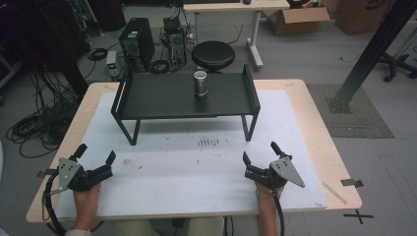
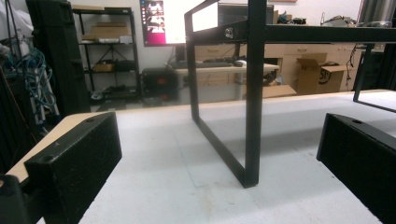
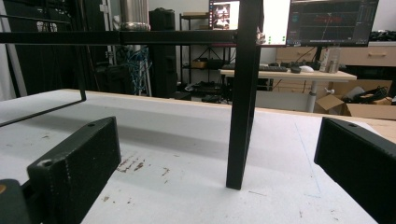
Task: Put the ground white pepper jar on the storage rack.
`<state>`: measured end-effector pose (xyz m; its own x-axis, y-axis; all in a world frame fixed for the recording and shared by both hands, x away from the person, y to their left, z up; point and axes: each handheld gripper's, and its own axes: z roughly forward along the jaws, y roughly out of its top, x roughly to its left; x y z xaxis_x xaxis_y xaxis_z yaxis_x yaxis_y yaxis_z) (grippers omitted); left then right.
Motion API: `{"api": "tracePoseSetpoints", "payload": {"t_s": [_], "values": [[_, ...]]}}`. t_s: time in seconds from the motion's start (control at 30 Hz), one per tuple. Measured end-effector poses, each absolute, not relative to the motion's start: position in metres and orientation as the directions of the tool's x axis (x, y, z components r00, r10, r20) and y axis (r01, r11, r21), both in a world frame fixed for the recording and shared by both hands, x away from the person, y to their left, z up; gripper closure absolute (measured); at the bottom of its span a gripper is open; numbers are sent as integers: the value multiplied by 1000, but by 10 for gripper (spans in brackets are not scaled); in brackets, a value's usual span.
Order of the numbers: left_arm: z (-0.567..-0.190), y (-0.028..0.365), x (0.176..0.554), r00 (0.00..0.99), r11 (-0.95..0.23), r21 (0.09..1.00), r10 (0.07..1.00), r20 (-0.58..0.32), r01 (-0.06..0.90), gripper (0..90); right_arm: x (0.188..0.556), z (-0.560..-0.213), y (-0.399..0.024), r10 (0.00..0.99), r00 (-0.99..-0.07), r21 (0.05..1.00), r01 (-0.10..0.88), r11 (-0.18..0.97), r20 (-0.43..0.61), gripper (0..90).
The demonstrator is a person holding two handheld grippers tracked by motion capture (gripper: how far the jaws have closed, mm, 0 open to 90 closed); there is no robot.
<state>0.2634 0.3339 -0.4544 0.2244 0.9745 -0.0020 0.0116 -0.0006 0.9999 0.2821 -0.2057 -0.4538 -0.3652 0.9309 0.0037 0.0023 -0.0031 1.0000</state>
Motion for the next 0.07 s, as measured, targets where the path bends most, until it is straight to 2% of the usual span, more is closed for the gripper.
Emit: {"api": "tracePoseSetpoints", "payload": {"t_s": [0.07], "values": [[-454, 334, 263, 224, 0, 1000, 975, -3, 11, 3, 282, -454, -206, 931, -365, 1000, 3, -3, 4, 0]]}}
